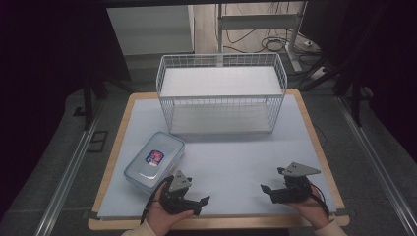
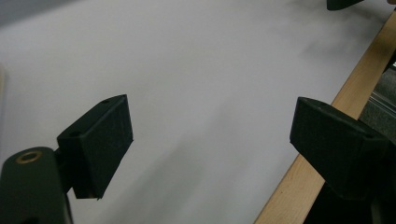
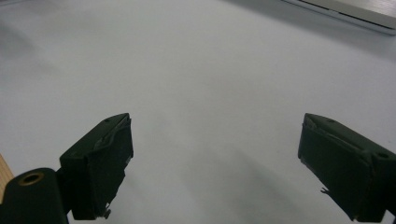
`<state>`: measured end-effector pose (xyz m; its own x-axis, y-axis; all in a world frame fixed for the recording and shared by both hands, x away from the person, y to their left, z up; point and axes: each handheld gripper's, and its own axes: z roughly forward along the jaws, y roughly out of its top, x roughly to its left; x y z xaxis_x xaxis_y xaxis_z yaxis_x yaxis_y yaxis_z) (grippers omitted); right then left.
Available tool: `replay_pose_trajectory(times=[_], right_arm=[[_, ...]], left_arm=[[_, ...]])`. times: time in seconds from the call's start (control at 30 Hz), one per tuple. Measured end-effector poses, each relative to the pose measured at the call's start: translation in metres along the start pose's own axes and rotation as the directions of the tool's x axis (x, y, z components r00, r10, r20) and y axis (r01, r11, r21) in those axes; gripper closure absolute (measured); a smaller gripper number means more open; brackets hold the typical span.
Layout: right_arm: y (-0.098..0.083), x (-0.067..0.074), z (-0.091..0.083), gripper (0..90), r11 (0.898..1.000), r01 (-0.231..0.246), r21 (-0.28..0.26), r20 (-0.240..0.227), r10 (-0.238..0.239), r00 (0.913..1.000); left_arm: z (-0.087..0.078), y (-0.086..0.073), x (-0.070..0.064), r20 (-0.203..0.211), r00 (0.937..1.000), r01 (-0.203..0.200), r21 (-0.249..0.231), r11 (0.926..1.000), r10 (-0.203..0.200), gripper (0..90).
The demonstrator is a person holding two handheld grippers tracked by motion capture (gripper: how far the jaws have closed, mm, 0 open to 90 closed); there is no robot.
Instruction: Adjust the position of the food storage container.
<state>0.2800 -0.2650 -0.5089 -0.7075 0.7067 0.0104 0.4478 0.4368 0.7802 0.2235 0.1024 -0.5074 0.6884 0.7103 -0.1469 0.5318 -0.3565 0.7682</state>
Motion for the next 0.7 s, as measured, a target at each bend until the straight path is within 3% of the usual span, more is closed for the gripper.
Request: replay_pose_trajectory(times=[0.3, 0.37, 0.4, 0.43, 0.5, 0.57, 0.6, 0.7], right_arm=[[0.003, 0.002, -0.002, 10.7, 1.000, 0.004, -0.008, 0.007, -0.004, 1.0000], [0.003, 0.003, -0.002, 11.0, 1.000, 0.009, -0.009, 0.011, -0.009, 0.9999], [0.004, 0.004, -0.002, 11.1, 1.000, 0.007, -0.013, 0.013, -0.007, 0.9999], [0.004, 0.004, -0.002, 11.1, 1.000, 0.007, -0.013, 0.013, -0.007, 0.9999], [0.004, 0.004, -0.002, 11.2, 1.000, 0.013, -0.014, 0.016, -0.012, 0.9998], [0.004, 0.004, -0.002, 11.2, 1.000, 0.014, -0.010, 0.019, -0.014, 0.9997], [0.003, 0.004, -0.002, 11.3, 1.000, 0.012, -0.009, 0.020, -0.012, 0.9997], [0.004, 0.004, -0.004, 11.5, 1.000, 0.010, -0.016, 0.029, -0.009, 0.9995]], left_arm=[[-0.014, 0.006, -0.003, 0.010, 0.9999, -0.006, -0.028, 0.9996, 0.007, 17.3], [-0.023, 0.010, -0.003, 0.014, 0.9998, -0.012, -0.043, 0.9990, 0.013, 25.4], [-0.035, 0.014, 0.000, 0.010, 0.9995, -0.028, -0.050, 0.9983, 0.029, 32.1], [-0.035, 0.014, 0.000, 0.010, 0.9995, -0.028, -0.050, 0.9983, 0.029, 39.3], [-0.056, 0.022, 0.011, 0.016, 0.9991, -0.039, -0.058, 0.9976, 0.040, 57.9], [-0.062, 0.023, 0.015, 0.003, 0.9992, -0.040, -0.065, 0.9971, 0.041, 71.0], [-0.075, 0.026, 0.025, -0.019, 0.9993, -0.035, -0.082, 0.9960, 0.034, 75.9], [-0.087, 0.027, 0.037, -0.041, 0.9989, -0.027, -0.092, 0.9954, 0.023, 85.6]])
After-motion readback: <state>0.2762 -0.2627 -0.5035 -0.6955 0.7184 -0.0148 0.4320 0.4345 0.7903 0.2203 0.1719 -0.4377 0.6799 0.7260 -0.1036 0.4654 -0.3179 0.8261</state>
